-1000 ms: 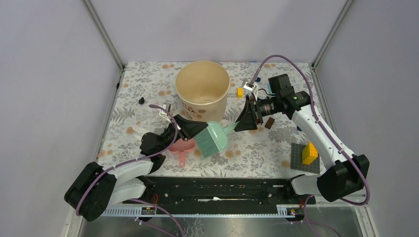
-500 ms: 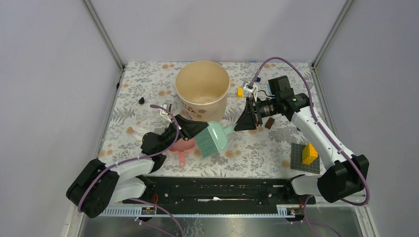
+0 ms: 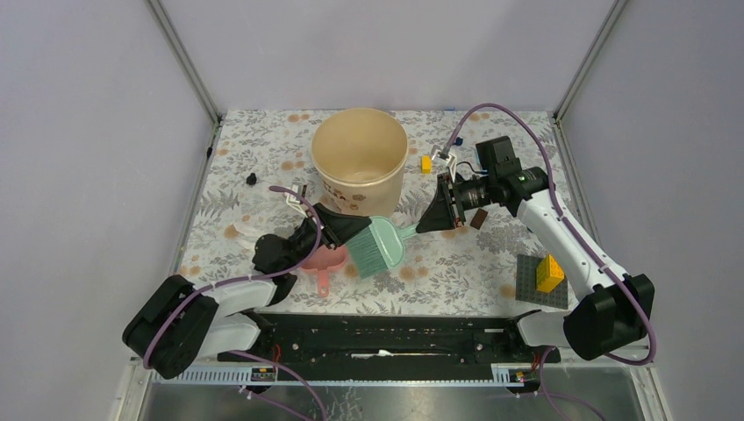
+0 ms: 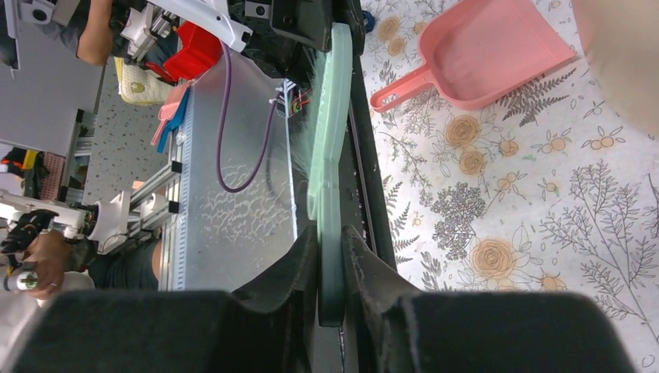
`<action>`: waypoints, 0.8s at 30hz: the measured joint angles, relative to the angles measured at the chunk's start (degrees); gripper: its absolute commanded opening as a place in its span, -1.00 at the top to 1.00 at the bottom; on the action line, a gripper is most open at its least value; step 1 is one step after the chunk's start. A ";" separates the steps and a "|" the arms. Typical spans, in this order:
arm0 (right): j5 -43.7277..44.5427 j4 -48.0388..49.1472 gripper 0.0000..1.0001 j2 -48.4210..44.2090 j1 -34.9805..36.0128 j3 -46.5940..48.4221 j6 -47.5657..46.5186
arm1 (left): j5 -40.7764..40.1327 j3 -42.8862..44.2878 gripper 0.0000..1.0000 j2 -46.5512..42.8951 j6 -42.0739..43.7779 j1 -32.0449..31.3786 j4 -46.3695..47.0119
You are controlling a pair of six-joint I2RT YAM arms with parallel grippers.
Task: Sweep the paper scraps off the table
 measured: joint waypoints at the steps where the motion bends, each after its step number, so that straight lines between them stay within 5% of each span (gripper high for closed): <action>1: 0.02 0.02 0.97 -0.02 0.00 -0.09 0.22 | 0.07 0.00 0.95 0.17 0.02 0.00 0.13; 3: 0.37 0.28 1.00 -0.02 -0.02 -0.63 1.16 | 0.57 0.02 0.41 0.61 0.48 0.07 0.46; 6: 1.92 0.96 1.00 -0.04 -0.07 -1.60 1.62 | 1.18 0.42 -0.01 0.83 1.77 0.15 -1.84; 11: 7.52 1.99 1.00 -0.55 -0.57 -2.01 1.42 | -0.79 3.32 -0.18 -6.91 8.83 -0.11 -20.76; 16: 15.23 2.91 1.00 -3.61 -1.14 -3.80 -0.39 | -13.49 11.56 -0.22 -18.69 19.23 -5.05 -51.74; 20: 23.91 3.10 1.00 -5.38 -1.97 -5.86 -2.12 | -26.93 20.92 -0.20 -18.69 21.24 -7.58 -76.78; 24: 30.25 3.04 1.00 -5.42 -2.12 -6.88 -3.17 | -33.68 22.16 -0.20 -17.00 20.04 -7.56 -90.60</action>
